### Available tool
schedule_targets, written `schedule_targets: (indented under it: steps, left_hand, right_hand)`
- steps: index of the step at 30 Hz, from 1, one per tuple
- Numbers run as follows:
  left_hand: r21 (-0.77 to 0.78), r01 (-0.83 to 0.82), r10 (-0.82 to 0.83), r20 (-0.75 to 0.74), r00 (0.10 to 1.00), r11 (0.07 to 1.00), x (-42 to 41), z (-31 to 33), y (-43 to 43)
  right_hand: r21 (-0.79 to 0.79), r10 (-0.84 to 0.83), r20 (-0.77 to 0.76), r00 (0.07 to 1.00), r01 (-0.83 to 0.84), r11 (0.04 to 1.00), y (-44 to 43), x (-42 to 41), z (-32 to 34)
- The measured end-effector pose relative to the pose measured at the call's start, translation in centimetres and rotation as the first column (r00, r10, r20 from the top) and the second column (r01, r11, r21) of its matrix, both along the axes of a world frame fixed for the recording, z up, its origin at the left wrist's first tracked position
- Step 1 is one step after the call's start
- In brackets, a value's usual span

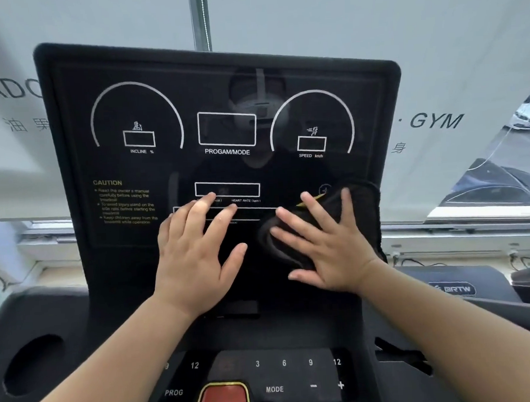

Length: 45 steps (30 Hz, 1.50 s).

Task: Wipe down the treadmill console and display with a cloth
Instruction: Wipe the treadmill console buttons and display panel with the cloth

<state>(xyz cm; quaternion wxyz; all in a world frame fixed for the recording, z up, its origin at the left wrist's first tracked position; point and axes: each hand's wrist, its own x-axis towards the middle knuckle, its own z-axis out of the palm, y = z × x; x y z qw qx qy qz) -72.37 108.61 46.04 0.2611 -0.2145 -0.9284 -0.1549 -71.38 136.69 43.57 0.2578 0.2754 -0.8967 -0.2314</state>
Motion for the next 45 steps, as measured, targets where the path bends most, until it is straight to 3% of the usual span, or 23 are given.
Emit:
schedule_targets:
  steps: [3, 6, 11, 16, 23, 27, 29, 32, 35, 40, 45]
  left_hand:
    - [0.022, 0.002, -0.001, -0.018, 1.000, 1.000, -0.1, -0.1, -0.2]
    - [0.005, -0.021, 0.021, -0.017, 1.000, 1.000, -0.4, 0.2, -0.4]
    - [0.008, -0.061, 0.061, 0.025, 0.998, 0.998, -1.1, 0.8, -1.1]
    - [0.015, -0.067, 0.066, 0.042, 0.997, 0.998, -1.3, 0.2, -1.8]
    - [0.028, -0.070, 0.068, 0.050, 0.996, 0.997, -1.2, 0.5, -1.6]
    - [-0.008, -0.062, 0.063, 0.049, 0.997, 0.998, -1.3, 0.7, -2.3]
    - [-0.031, -0.060, 0.061, 0.041, 0.997, 0.998, -1.4, 0.8, -2.8]
    - [-0.042, -0.075, 0.076, 0.014, 0.997, 0.996, -1.6, 0.8, -3.4]
    - [-0.022, -0.108, 0.108, 0.005, 0.994, 0.994, -2.0, 1.0, -4.1]
    - [0.077, -0.179, 0.180, -0.016, 0.983, 0.981, -2.1, 0.6, -6.2]
    - [0.140, -0.289, 0.280, 0.078, 0.957, 0.947, -2.4, 0.0, -8.8]
  right_hand:
    - [0.043, 0.055, -0.021, 0.998, -0.055, 0.998, 1.7, -1.6, 3.0]
    - [-0.067, -0.087, -0.112, 0.990, 0.080, 0.995, 1.9, -5.1, 9.4]
    - [-0.247, -0.301, -0.114, 0.947, 0.266, 0.932, -0.3, -8.7, 16.6]
    - [-0.276, -0.326, -0.113, 0.939, 0.286, 0.918, -2.7, -7.9, 13.7]
    - [-0.077, 0.003, -0.018, 1.000, -0.004, 0.997, -4.1, -2.3, 2.4]
    - [0.074, 0.124, 0.043, 0.991, -0.127, 0.989, -2.5, -2.3, 2.7]
    - [0.037, 0.094, -0.014, 0.996, -0.093, 0.995, -2.0, -4.4, 6.3]
    - [-0.131, -0.104, -0.121, 0.987, 0.088, 0.988, -2.4, -8.2, 13.5]
    - [-0.227, -0.244, -0.128, 0.961, 0.211, 0.951, -4.1, -10.5, 17.6]
    - [-0.275, -0.301, -0.122, 0.946, 0.259, 0.926, -8.4, -10.3, 15.0]
    - [-0.195, -0.162, -0.088, 0.983, 0.143, 0.970, -11.8, -7.0, 7.8]
